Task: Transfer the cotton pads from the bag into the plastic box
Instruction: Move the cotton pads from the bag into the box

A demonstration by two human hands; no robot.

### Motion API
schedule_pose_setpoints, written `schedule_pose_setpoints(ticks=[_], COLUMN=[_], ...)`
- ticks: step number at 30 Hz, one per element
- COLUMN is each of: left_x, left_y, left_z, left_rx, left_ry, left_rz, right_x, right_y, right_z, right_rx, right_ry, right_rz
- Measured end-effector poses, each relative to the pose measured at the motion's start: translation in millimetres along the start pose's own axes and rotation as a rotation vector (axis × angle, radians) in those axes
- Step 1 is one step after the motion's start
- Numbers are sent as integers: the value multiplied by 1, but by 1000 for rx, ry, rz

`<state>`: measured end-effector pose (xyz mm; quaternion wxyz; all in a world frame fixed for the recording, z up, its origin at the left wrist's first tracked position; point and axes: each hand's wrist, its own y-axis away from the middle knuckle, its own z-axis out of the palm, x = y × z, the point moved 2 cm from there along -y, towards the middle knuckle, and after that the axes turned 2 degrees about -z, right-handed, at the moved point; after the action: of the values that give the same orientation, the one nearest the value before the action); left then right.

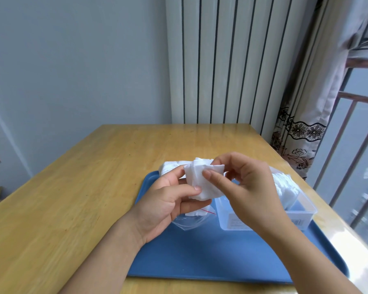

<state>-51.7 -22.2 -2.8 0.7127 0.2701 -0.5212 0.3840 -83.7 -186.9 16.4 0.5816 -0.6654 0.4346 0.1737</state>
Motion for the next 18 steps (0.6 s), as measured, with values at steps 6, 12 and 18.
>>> schedule_pose_setpoints(ticks=[6,12,18], left_x=[1,-1,-2], left_y=[-1,-1,0], left_z=[-1,1,2], left_rx=[-10,-35,-54], left_ry=[26,-14,-25], left_rz=[-6,-2,12], right_x=[-5,-5,-5], right_y=[-4,-3,0], right_z=[-8,-6,-4], right_rx=[-66,-73,37], right_ry=[-420,-450,-366], right_rz=[290,374,358])
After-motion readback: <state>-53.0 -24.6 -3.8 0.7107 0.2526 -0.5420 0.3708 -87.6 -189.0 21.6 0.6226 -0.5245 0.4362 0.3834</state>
